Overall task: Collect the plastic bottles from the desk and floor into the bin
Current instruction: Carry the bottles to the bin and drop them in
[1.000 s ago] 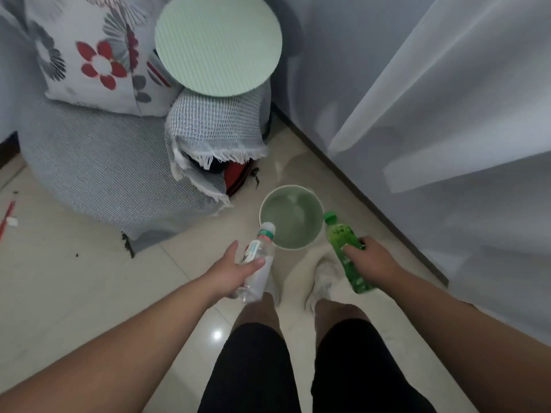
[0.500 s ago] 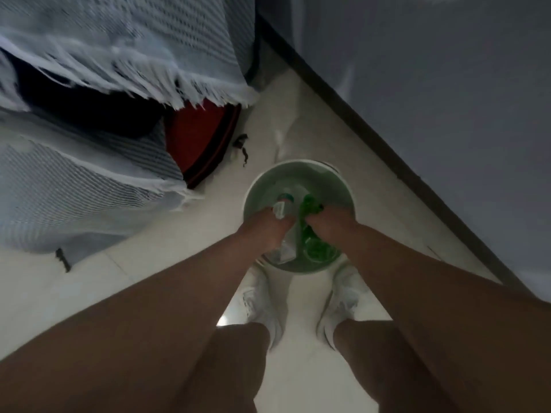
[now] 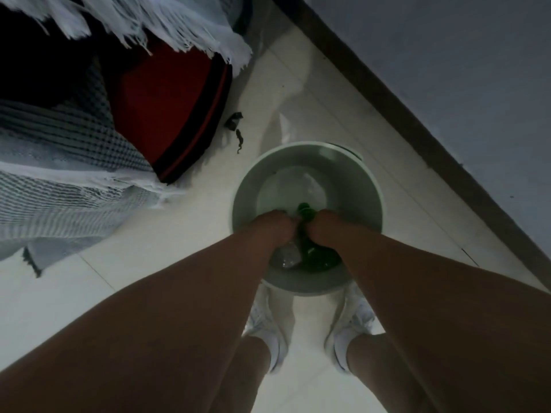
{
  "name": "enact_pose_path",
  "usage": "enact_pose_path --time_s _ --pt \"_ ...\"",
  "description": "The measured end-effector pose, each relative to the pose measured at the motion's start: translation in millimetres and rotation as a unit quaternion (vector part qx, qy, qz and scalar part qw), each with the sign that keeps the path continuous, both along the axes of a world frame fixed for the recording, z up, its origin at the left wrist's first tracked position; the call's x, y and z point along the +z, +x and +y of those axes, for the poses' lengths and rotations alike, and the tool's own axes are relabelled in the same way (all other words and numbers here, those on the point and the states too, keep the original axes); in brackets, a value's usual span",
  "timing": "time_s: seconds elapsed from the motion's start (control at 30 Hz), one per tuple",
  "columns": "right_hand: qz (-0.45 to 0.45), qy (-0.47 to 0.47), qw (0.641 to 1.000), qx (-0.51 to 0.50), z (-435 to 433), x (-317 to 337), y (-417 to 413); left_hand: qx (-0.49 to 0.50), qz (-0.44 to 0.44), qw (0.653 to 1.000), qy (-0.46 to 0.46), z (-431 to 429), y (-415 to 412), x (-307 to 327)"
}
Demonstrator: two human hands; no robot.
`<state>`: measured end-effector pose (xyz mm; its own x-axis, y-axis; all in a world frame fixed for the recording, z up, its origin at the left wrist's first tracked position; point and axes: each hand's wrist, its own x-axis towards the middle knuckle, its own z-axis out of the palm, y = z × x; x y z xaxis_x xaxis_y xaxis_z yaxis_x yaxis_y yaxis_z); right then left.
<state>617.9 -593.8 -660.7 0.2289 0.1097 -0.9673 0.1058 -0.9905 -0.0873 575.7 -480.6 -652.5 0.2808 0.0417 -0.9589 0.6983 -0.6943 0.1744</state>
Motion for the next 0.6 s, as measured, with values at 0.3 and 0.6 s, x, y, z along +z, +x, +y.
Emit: enact_pose_path --time_s 0.3,0.6 --pt "-0.09 0.032 0.994 -0.051 -20 130 6 0.009 -0.082 0.995 0.061 3 -15 123" --pt "-0.114 0.09 0.961 -0.234 -111 434 -32 0.087 -0.127 0.988 -0.011 53 -74 419"
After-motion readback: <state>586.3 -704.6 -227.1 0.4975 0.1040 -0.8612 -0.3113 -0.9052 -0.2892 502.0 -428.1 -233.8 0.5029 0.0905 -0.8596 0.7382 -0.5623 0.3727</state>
